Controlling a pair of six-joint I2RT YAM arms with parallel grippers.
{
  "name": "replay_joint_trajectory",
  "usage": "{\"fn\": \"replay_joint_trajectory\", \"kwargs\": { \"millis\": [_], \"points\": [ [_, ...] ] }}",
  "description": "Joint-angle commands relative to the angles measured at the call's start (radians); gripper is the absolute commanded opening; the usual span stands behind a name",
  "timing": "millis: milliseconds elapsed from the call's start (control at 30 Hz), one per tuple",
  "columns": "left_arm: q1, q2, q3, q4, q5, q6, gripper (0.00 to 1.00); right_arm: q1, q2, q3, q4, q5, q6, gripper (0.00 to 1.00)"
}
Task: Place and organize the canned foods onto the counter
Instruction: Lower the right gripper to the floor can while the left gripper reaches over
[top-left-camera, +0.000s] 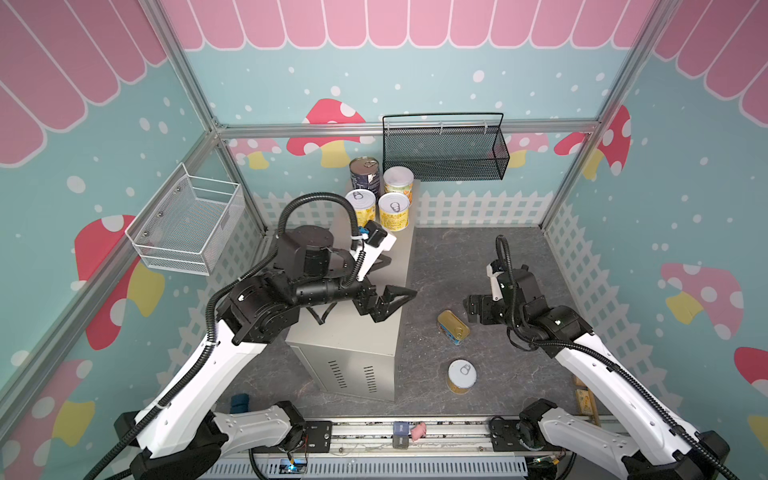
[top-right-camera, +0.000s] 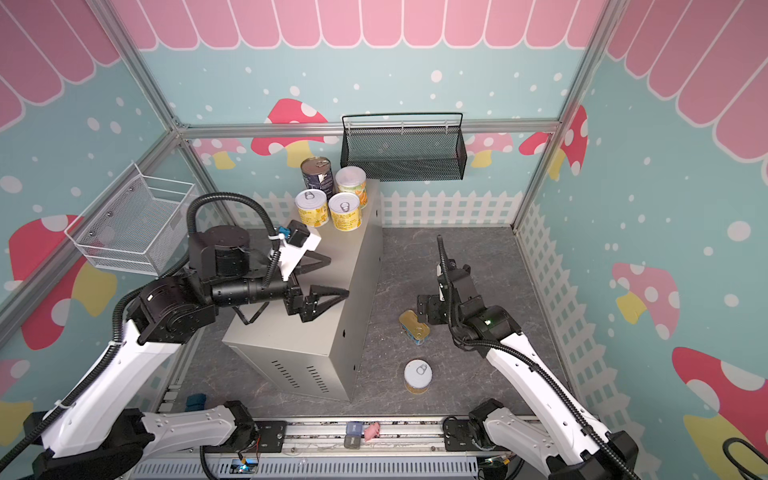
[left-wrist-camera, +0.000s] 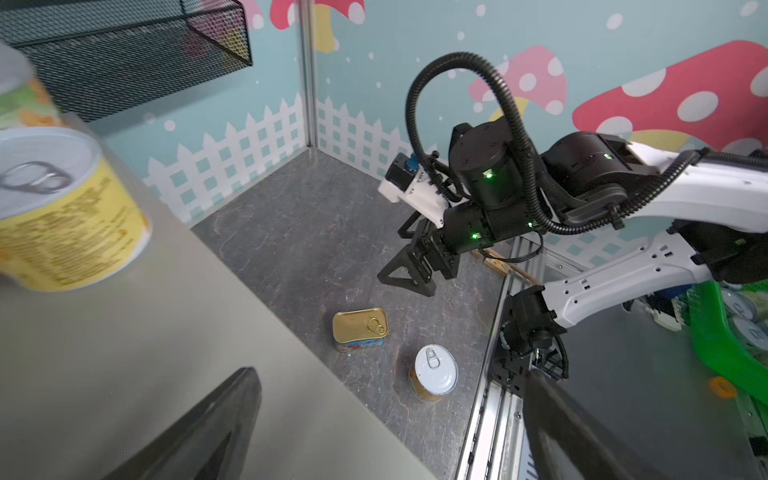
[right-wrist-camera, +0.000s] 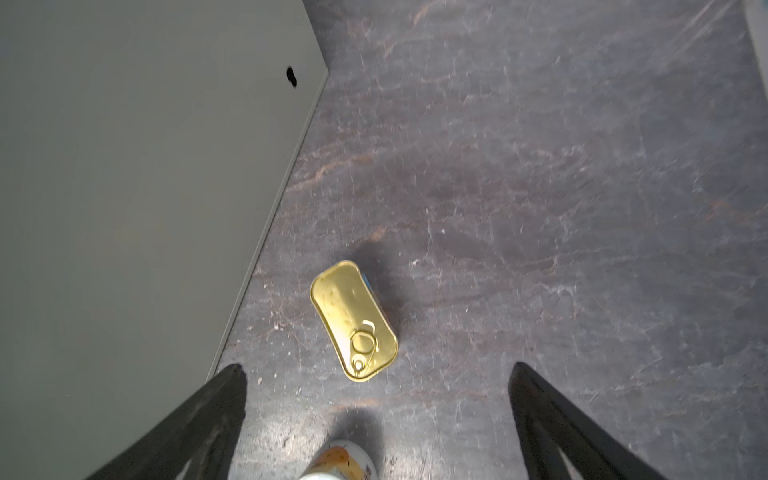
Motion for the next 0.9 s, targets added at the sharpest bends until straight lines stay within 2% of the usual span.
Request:
{"fn": "replay_joint_trajectory", "kwargs": {
  "millis": [0, 167, 333, 533, 867],
  "points": [
    [-0.102, 0.056, 0.050, -0.077, -0.141, 0.018, 0.99, 0.023, -0.058, -0.058, -0.089, -0.064, 0.068, 0.99],
    [-0.213, 0.114, 0.100, -0.092, -0.180, 0.002, 0.99, 0.099, -0.141, -0.147, -0.082, -0.098, 0.138, 1.00],
    [-0.287, 0.157, 0.136, -0.110, -0.235, 0.001, 0.99, 0.277, -0.114, -0.244, -0.052, -0.053, 0.229, 1.00],
    [-0.311, 0.165, 0.138, -0.110, -0.264, -0.009, 0.99, 0.381, -0.101, -0.357, 0.007, -0.020, 0.320, 0.99],
    [-0.317, 0.159, 0.149, -0.122, -0.245, -0.008, 0.99, 0.469, -0.018, -0.430, 0.117, -0.025, 0.361, 0.97]
  ]
}}
